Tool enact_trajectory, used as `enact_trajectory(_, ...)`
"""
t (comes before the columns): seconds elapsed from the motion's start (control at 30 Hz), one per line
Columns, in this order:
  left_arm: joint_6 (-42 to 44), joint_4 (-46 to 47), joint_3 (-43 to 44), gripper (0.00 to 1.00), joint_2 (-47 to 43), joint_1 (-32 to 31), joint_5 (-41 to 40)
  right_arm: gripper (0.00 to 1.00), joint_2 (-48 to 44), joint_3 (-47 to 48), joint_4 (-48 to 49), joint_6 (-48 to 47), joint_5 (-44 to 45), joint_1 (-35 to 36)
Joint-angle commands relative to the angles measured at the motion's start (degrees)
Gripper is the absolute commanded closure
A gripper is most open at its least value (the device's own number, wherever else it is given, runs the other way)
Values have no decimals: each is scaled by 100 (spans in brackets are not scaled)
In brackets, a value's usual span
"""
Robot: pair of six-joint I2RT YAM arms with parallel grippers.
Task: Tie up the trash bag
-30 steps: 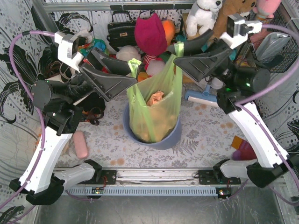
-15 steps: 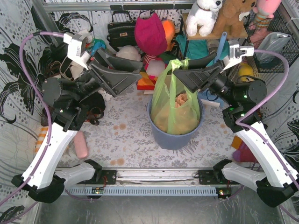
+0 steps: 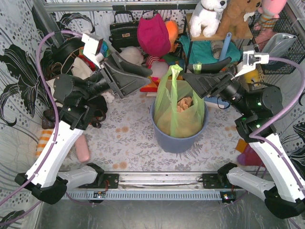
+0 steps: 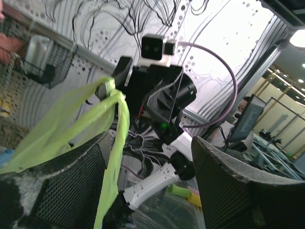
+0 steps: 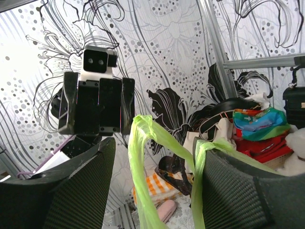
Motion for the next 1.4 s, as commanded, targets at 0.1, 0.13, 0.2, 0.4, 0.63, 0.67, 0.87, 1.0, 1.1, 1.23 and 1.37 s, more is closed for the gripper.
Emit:
enact_trajectory(0.1,50,-349,-369,22,-184,-505,202,35,-215,181,-234,-320,380,20)
enact_trajectory(0.13,55,-282,-411,21,-181,-582,160,35,-225,189,-277,-336,399,23)
enact_trajectory(0.2,25,-105,-485,21,-127,-709,70,35,-276,171,-297,-347,434,16)
enact_trajectory(0.4,-107,569,-504,19,256,-1060,-65,35,-418,133,-407,-415,528,16)
enact_trajectory(0.63,69,646,-153,18,767,-1336,-254,35,-506,100,-449,-411,555,22)
enact_trajectory(0.67,99,638,-132,18,803,-1339,-302,35,-518,91,-444,-404,551,16)
enact_trajectory(0.87,228,711,110,18,956,-1348,-471,35,-527,32,-393,-351,507,16)
enact_trajectory(1.0,196,1015,229,18,1019,-1348,-617,35,-514,10,-357,-336,503,16)
enact_trajectory(1.1,174,1152,427,18,1033,-1348,-592,35,-512,10,-304,-301,503,16)
enact_trajectory(1.23,293,986,877,18,1003,-1348,-557,35,-401,107,-40,-212,355,18)
enact_trajectory(1.37,764,330,1248,19,903,-1336,-809,35,-112,450,223,-66,98,16)
